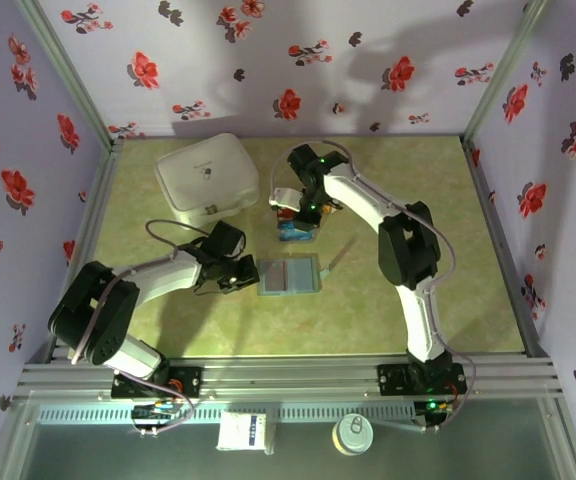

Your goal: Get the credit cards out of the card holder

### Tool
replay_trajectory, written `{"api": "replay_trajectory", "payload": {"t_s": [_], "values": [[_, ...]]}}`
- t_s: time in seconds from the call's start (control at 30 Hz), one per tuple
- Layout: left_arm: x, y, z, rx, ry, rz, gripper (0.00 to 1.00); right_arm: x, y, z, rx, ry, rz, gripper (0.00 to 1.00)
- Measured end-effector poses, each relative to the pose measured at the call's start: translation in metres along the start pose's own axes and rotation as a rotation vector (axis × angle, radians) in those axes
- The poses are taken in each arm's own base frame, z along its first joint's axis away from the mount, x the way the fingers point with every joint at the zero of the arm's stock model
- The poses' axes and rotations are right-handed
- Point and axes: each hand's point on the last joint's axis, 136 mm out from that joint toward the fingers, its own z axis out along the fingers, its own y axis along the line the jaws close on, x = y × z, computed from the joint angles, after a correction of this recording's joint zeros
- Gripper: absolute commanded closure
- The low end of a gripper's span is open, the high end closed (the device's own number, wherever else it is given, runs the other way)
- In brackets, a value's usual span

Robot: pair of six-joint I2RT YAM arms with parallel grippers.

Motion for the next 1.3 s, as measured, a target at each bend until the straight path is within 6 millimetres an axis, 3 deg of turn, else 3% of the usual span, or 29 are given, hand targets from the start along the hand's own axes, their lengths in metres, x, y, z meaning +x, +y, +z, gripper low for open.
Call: {"api": "replay_trajectory", "payload": {"t_s": [0.3, 0.67, 0.8, 0.97, 1.3], "values": [[-0.007, -0.004, 0.007, -0.008, 0.006, 0.018, 0.94, -0.007, 0.001, -0.019, 0.104, -0.195, 0.482, 0.82], [-0.012, -0.001, 0.009, -0.028, -0.009, 0.032, 0.97, -0.003, 0.045, 0.008, -0.114, -0.287, 1.136, 0.8], [-0.012, -0.001, 0.01, -0.03, -0.009, 0.038, 0.97, -0.001, 0.073, 0.024, -0.175, -0.236, 1.206, 0.79], [-0.011, 0.002, 0.013, -0.039, -0.001, 0.034, 0.98, -0.018, 0.097, 0.028, -0.239, -0.234, 1.226, 0.77], [-0.01, 0.004, 0.016, -0.044, 0.005, 0.032, 1.0, -0.021, 0.109, 0.042, -0.29, -0.236, 1.301, 0.74]]}}
